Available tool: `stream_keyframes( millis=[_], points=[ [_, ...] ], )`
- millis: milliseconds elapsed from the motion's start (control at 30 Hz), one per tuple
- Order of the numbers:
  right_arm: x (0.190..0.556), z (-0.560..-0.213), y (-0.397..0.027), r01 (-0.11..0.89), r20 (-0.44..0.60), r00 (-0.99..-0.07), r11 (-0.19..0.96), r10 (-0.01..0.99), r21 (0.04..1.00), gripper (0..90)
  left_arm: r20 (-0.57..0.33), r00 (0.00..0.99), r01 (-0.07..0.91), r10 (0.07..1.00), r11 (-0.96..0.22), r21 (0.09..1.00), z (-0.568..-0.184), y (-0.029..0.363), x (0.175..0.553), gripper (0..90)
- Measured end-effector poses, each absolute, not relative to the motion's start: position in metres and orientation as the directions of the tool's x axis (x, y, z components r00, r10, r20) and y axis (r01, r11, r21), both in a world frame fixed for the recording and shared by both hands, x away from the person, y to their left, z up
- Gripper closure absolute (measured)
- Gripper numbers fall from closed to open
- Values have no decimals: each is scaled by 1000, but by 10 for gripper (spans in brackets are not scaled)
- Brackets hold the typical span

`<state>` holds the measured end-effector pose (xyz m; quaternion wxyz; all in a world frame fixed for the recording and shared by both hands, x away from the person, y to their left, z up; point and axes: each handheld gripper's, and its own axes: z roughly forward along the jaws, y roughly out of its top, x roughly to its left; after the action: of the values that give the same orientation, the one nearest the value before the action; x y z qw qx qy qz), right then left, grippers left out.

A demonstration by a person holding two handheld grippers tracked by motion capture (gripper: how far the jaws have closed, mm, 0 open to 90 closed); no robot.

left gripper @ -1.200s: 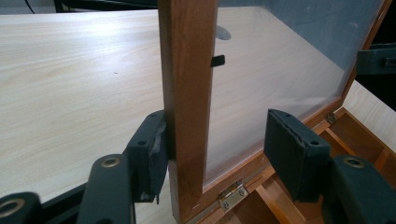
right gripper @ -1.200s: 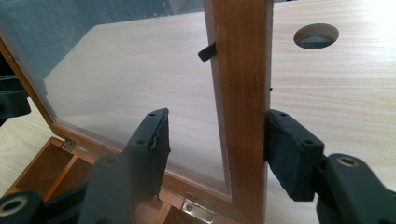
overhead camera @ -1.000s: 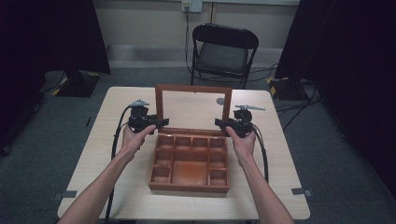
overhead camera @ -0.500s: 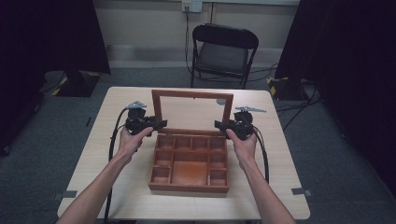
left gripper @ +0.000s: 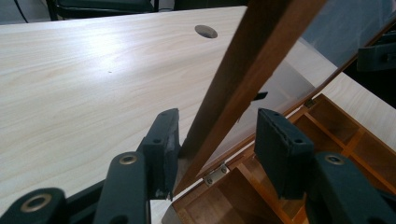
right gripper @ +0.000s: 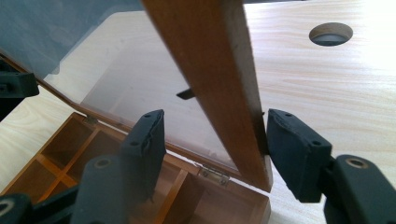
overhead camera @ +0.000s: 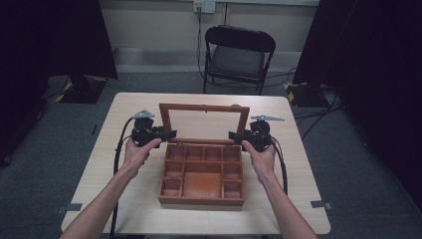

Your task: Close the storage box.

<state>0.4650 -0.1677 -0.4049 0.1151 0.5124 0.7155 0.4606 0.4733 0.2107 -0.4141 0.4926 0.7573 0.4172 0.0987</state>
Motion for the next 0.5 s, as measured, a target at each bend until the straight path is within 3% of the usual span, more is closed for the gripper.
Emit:
stream_keyframes(
  millis=[500],
  points=[
    [459,-402,-167,624,304,-463,63,833,779,316,-253,654,519,713,-179,836,-413,210,464,461]
  ],
)
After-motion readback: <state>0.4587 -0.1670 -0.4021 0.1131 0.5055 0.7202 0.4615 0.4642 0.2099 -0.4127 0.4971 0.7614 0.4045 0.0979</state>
